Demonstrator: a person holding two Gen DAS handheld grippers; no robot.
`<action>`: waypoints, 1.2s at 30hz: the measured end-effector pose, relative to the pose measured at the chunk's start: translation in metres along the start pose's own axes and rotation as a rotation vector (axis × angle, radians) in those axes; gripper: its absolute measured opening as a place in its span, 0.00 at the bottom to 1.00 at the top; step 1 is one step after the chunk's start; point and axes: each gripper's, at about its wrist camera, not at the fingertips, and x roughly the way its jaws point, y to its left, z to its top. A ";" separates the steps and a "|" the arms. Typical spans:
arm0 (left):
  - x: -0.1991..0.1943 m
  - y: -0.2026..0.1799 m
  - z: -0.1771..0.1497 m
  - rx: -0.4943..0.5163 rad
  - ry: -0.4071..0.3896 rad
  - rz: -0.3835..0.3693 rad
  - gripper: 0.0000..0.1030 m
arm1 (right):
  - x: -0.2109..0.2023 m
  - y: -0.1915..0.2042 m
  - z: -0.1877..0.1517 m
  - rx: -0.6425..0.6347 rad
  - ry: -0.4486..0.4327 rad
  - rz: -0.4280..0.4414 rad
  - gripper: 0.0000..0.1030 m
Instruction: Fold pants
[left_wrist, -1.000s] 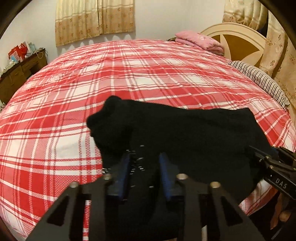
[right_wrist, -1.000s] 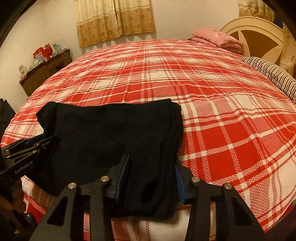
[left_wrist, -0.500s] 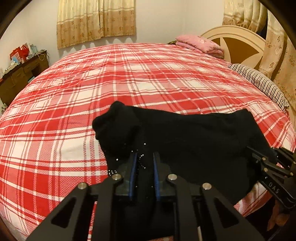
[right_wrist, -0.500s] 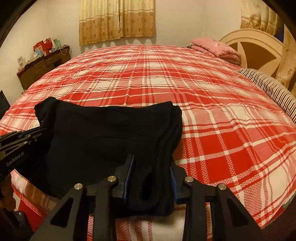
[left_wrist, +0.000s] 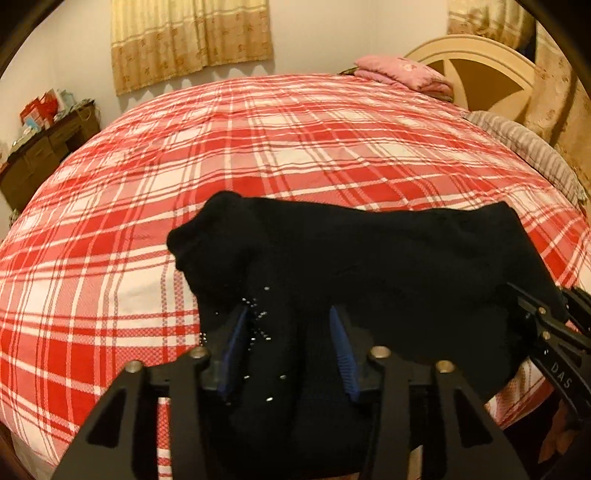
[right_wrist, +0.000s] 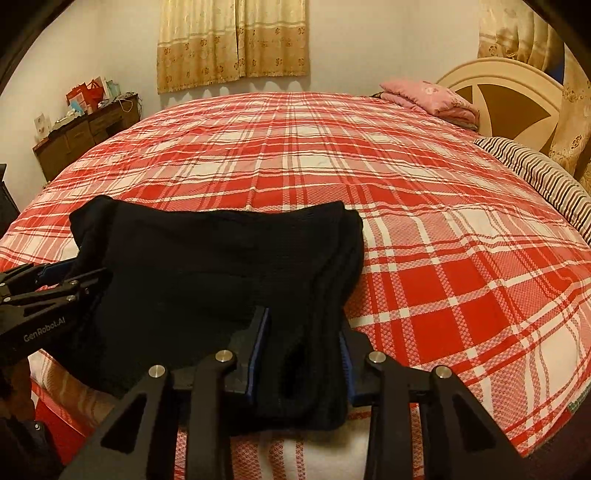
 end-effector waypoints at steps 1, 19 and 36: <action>-0.001 0.000 0.000 0.005 -0.005 0.000 0.30 | 0.000 0.000 0.000 -0.001 0.000 -0.001 0.34; -0.050 0.026 0.009 -0.050 -0.163 -0.036 0.11 | -0.045 0.032 0.016 -0.068 -0.110 -0.026 0.26; -0.070 0.079 0.012 -0.143 -0.189 0.001 0.11 | -0.054 0.090 0.044 -0.160 -0.155 0.033 0.26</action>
